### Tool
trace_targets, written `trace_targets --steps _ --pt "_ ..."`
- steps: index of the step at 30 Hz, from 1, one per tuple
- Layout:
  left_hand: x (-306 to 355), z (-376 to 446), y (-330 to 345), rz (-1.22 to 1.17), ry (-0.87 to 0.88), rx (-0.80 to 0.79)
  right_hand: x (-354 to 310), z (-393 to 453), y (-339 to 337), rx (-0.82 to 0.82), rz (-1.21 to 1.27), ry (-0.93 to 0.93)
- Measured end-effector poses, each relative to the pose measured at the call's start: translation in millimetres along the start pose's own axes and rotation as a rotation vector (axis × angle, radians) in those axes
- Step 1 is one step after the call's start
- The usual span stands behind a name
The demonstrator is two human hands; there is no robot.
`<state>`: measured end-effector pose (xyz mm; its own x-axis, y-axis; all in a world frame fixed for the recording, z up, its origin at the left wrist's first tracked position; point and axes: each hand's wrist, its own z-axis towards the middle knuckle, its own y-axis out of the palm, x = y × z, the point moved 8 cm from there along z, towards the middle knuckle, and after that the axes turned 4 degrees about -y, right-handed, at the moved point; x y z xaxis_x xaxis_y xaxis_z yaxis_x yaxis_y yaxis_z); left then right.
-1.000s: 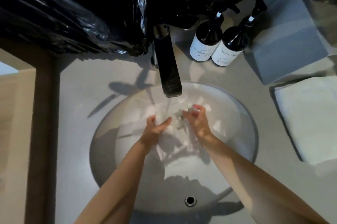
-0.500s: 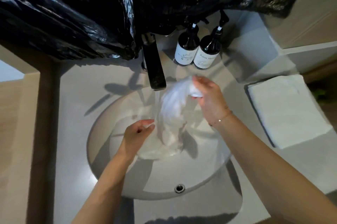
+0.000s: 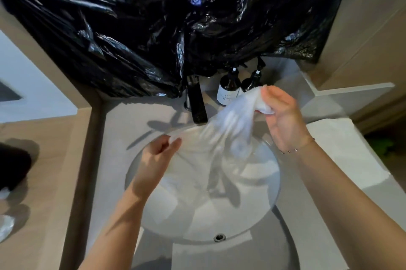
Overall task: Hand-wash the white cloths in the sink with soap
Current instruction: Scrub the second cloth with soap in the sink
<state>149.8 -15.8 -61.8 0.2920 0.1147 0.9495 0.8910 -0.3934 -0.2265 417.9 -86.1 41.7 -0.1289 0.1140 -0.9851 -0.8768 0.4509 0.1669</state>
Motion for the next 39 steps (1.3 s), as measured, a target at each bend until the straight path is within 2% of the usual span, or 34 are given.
trace_targets --steps 2,5,8,9,11,12,14,17,18,20,24,26,29,32,34,35,37,39 --pt "-9.8 -0.6 -15.3 0.070 0.051 0.090 22.9 -8.6 -6.6 0.039 -0.059 0.022" --pt "-38.5 2.6 -26.9 0.330 -0.040 0.159 74.9 -24.0 -8.7 0.008 -0.286 0.056" --pt "-64.3 6.3 -13.2 0.757 -0.164 0.086 150.5 -40.4 -9.9 -0.133 -0.649 0.192" --pt "-73.5 8.0 -2.9 0.928 -0.176 0.043 172.1 -47.0 -7.9 -0.202 -0.768 0.226" --pt "-89.1 10.2 17.4 1.095 -0.129 0.018 205.0 -58.1 -5.7 -0.311 -0.914 0.256" --pt "-92.8 13.6 29.0 1.121 -0.075 0.005 216.7 -62.9 0.9 -0.363 -0.953 0.233" --pt "-107.6 22.9 58.9 1.095 -0.001 -0.134 233.7 -64.5 11.4 -0.343 -1.169 0.141" --pt "-154.2 32.2 91.9 1.131 -0.060 -0.333 264.7 -69.0 32.1 -0.403 -1.345 0.069" --pt "-151.1 30.5 97.9 1.130 -0.099 -0.391 275.6 -72.1 34.9 -0.413 -1.362 0.074" --pt "-167.9 31.2 103.0 1.201 -0.099 -0.381 289.1 -76.1 35.2 -0.354 -1.360 0.053" --pt "-171.3 46.1 110.5 1.194 -0.031 -0.294 309.7 -63.5 33.7 -0.281 -1.451 -0.012" --pt "-173.1 55.9 117.8 1.157 -0.068 -0.318 316.8 -48.7 33.2 -0.299 -1.517 0.011" --pt "-177.8 62.8 109.6 1.067 -0.289 -0.303 316.2 -30.8 37.6 -0.385 -1.543 0.089" --pt "-185.4 59.0 100.4 0.628 -0.529 -0.171 311.4 -20.6 29.2 -0.366 -1.371 0.175" --pt "-186.8 54.2 107.8 0.284 -0.618 -0.230 301.9 -19.8 12.8 -0.255 -1.110 0.268" --pt "-181.3 50.6 115.1 0.186 -0.608 -0.251 294.9 -22.2 6.1 -0.200 -0.972 0.307" --pt "-153.1 46.1 123.9 -0.083 -0.596 -0.312 271.3 -25.6 -2.5 -0.112 -0.827 0.270" --pt "-132.5 38.4 139.3 -0.322 -0.636 -0.334 242.0 -25.9 -7.7 -0.032 -0.775 0.156"
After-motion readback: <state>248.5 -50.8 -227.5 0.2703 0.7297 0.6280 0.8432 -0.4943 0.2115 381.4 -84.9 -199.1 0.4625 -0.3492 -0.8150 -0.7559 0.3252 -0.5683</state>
